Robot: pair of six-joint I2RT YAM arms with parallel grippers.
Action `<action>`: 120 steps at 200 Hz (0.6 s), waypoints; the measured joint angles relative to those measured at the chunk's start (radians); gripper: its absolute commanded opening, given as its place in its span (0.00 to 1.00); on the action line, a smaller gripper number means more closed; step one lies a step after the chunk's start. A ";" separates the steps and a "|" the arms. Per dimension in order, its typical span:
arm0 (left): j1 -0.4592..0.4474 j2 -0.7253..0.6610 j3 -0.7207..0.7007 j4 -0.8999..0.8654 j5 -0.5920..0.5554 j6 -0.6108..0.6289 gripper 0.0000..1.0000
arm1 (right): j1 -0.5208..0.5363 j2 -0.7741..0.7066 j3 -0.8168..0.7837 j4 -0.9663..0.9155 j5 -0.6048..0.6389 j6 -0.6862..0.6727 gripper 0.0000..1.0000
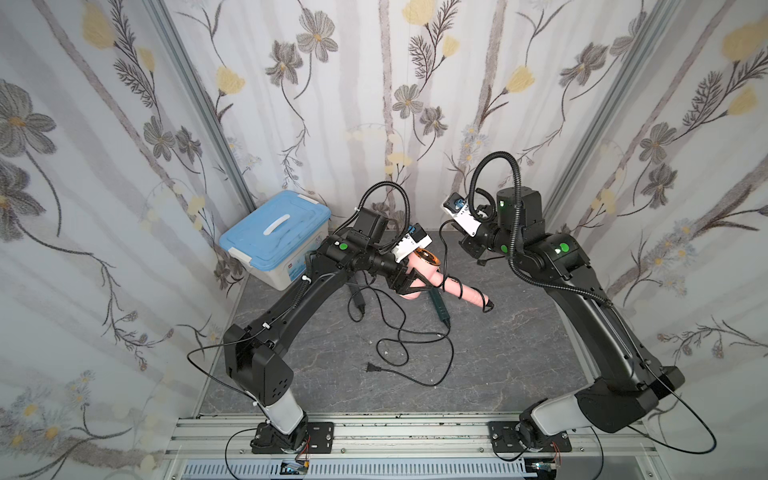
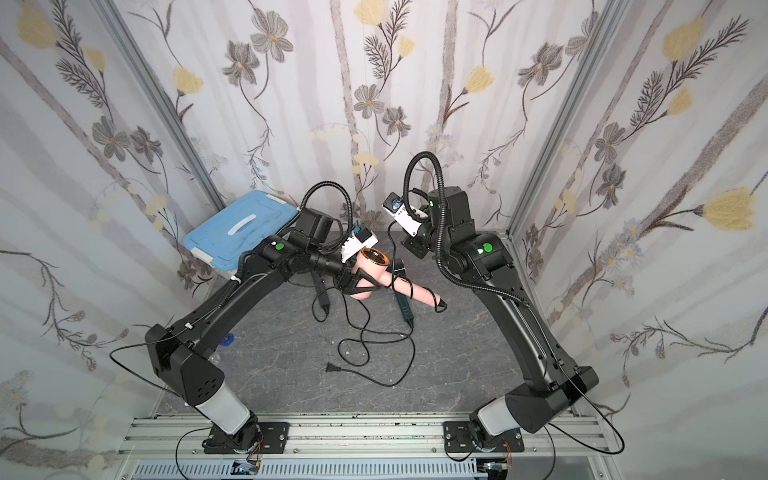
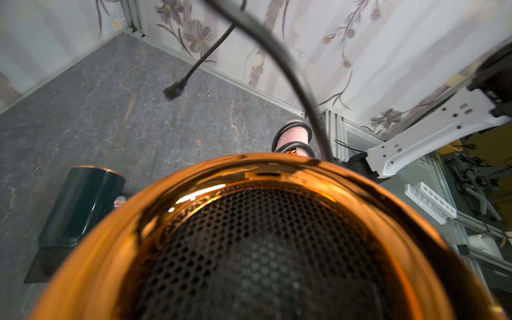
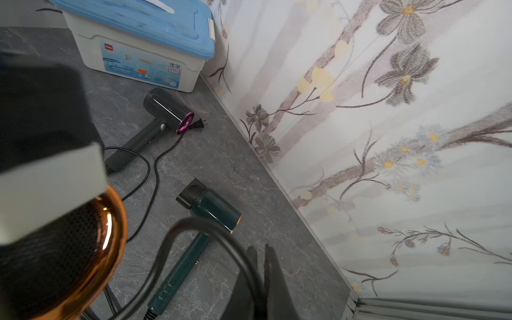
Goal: Wrap the cord around the hair dryer
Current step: Wrap the power cord around the hair dryer.
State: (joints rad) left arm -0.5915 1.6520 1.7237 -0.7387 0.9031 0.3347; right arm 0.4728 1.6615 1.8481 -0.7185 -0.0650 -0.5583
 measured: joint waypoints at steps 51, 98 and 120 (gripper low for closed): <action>0.077 -0.112 -0.055 0.179 0.221 -0.139 0.00 | -0.107 0.091 -0.008 0.032 -0.303 0.026 0.00; 0.143 -0.151 -0.119 0.543 0.304 -0.430 0.00 | -0.127 0.130 -0.078 0.095 -0.533 0.079 0.00; 0.173 -0.141 -0.170 0.683 0.317 -0.575 0.00 | -0.131 0.121 -0.131 0.144 -0.606 0.124 0.00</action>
State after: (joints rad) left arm -0.4183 1.5108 1.5539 -0.0555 1.2201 -0.2401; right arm 0.3420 1.7821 1.7172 -0.5747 -0.6708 -0.4347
